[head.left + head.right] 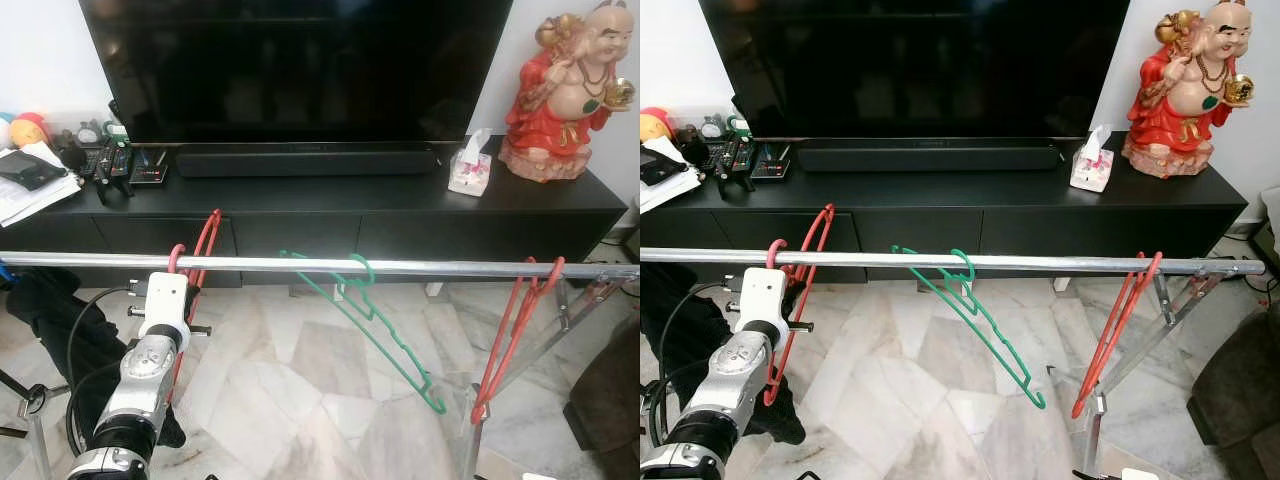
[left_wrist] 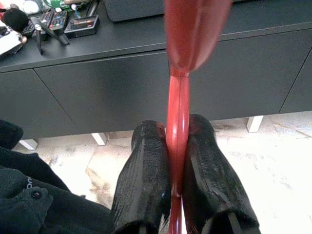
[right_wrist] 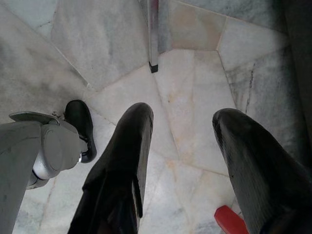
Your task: Hang hanger
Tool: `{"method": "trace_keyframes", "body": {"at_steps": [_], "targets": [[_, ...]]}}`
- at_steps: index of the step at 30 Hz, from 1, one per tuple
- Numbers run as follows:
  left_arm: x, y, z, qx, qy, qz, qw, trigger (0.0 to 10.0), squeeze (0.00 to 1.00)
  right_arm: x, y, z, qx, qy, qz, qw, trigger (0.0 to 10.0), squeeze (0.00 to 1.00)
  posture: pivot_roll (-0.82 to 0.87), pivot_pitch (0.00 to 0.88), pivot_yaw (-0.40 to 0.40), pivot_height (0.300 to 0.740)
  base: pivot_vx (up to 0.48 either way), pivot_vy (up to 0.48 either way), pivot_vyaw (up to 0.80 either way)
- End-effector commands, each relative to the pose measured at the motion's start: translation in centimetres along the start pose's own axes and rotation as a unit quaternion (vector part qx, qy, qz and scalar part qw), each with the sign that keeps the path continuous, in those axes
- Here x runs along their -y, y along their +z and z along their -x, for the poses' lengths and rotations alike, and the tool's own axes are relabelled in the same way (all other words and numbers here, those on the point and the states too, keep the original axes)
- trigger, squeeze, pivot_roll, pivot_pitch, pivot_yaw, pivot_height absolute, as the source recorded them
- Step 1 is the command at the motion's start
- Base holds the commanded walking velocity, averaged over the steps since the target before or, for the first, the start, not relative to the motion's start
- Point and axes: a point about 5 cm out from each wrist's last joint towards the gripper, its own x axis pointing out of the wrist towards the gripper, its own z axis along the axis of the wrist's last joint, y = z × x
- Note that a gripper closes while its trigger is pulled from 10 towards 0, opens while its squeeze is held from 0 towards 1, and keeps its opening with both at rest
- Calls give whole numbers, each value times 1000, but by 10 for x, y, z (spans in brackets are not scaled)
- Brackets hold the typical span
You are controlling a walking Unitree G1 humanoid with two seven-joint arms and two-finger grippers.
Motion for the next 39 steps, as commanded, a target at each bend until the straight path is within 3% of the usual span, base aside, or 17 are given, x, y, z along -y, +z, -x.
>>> {"method": "trace_keyframes", "body": {"at_steps": [1, 3, 6, 22, 24, 25, 29, 39], "targets": [[6, -12, 4, -25, -9, 1, 1000, 10000, 859, 2, 0, 0, 0, -2, -9, 1000, 10000, 0, -64, 0, -33, 740, 0, 0, 0], [5, -12, 4, -25, -7, 2, 1000, 10000, 953, 2, 0, 0, 0, -2, -9, 1000, 10000, 0, -63, 0, -33, 740, 0, 0, 0], [4, -13, 4, -27, -6, 2, 1000, 10000, 1000, 2, 0, 0, 0, -2, -9, 1000, 10000, 0, -63, 0, -33, 740, 0, 0, 0], [3, -16, 6, -32, -1, -2, 999, 10000, 984, 2, 0, 0, 1, -2, -8, 1000, 10000, 0, -62, 0, -33, 740, 0, 0, 0], [2, -15, 7, -22, 4, 4, 1000, 10000, 976, 2, 0, 0, 1, -2, -8, 1000, 10000, 0, -63, 0, -32, 740, 0, 0, 0], [0, -9, 9, 4, 8, 19, 1000, 10000, 890, 2, -1, 0, 1, -2, -8, 1000, 10000, 0, -63, 0, -31, 740, 0, 0, 0], [-2, 3, 13, 56, 10, 47, 997, 10000, 906, 2, -1, 0, 1, -2, -9, 1000, 10000, 0, -60, 0, -31, 740, 0, 0, 0], [-2, 7, 30, 91, -28, 46, 994, 10000, 918, 2, -1, 0, 1, -2, -10, 1000, 10000, 0, -53, 0, -31, 740, 0, 0, 0]]}}
